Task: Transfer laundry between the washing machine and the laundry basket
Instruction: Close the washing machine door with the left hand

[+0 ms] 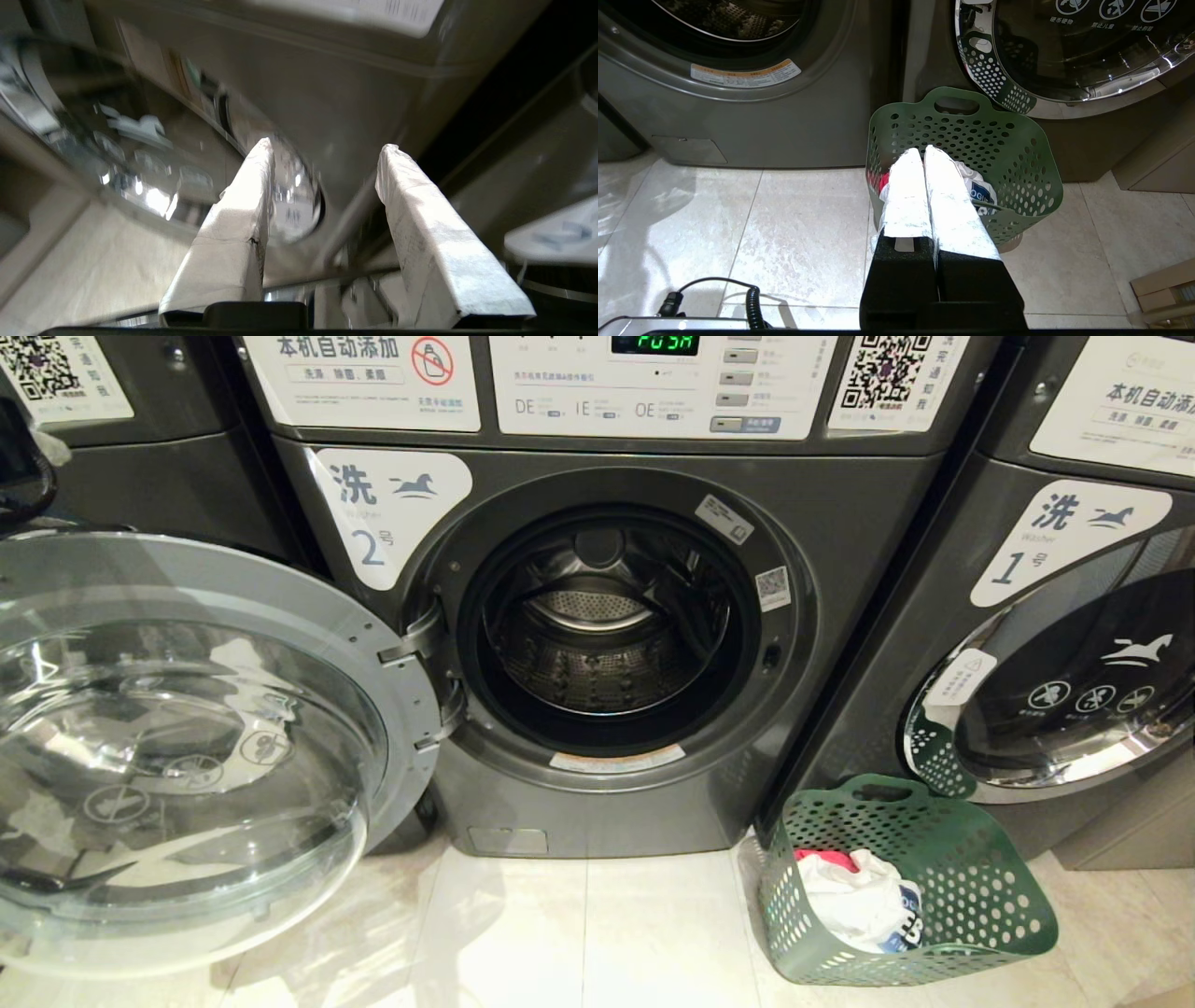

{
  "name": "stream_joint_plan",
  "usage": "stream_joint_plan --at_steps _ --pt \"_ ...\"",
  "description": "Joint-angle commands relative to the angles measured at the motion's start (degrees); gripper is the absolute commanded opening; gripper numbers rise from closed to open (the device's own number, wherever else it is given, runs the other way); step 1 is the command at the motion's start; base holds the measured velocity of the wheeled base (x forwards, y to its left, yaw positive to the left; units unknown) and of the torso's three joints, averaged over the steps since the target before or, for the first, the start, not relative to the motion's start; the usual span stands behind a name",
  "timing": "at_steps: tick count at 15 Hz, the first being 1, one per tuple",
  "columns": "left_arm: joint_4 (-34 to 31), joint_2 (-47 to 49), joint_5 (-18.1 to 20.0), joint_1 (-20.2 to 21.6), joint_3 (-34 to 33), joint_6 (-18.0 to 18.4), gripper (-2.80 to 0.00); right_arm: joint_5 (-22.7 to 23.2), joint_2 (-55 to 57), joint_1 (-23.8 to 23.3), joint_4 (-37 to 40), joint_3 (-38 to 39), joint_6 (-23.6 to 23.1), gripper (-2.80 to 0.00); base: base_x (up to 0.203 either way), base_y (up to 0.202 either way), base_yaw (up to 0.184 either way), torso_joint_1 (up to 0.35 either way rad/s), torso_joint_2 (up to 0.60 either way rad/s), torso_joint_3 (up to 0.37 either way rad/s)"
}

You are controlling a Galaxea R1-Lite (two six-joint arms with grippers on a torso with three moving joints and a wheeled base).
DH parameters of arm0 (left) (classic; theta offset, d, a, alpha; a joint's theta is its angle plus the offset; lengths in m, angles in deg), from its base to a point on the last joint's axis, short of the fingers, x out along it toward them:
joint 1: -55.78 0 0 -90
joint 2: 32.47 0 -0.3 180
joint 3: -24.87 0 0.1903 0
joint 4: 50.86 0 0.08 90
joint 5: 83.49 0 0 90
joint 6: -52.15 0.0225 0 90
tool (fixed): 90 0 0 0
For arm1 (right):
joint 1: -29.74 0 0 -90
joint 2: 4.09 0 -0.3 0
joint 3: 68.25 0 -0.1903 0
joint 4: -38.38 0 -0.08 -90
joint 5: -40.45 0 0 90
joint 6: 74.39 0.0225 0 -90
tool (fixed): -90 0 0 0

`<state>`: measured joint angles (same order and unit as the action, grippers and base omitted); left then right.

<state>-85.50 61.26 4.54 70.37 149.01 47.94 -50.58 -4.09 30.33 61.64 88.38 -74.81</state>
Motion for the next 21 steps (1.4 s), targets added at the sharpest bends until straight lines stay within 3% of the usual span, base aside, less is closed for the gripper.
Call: stream_joint_plan --at_steps 1,5,10,14,17,21 --pt "-10.2 -0.1 1.2 0.9 3.5 -1.3 -2.80 0.0 0.1 0.0 -0.1 0.0 0.0 -2.80 0.000 0.000 0.000 0.000 0.00 0.000" --pt "-28.0 2.4 1.8 1.4 9.3 -7.0 -2.80 -0.1 0.1 0.0 -0.1 0.0 0.1 -2.80 0.000 0.000 0.000 0.000 0.00 0.000" --pt "-30.6 3.1 1.7 2.5 9.4 -7.0 -2.80 -0.1 0.1 0.0 -0.1 0.0 0.2 -2.80 0.000 0.000 0.000 0.000 0.00 0.000" --pt "-44.3 -3.4 3.2 0.5 9.6 -7.0 -2.80 -0.1 0.1 0.0 -0.1 0.0 0.2 -2.80 0.000 0.000 0.000 0.000 0.00 0.000" --pt "-53.5 -9.7 3.9 -7.1 9.5 -8.4 -2.80 -0.1 0.1 0.0 -0.1 0.0 0.2 -2.80 0.000 0.000 0.000 0.000 0.00 0.000" --pt "-60.1 -13.6 3.5 -26.6 9.4 -16.3 -2.80 -0.1 0.1 0.0 -0.1 0.0 0.2 -2.80 0.000 0.000 0.000 0.000 0.00 0.000"
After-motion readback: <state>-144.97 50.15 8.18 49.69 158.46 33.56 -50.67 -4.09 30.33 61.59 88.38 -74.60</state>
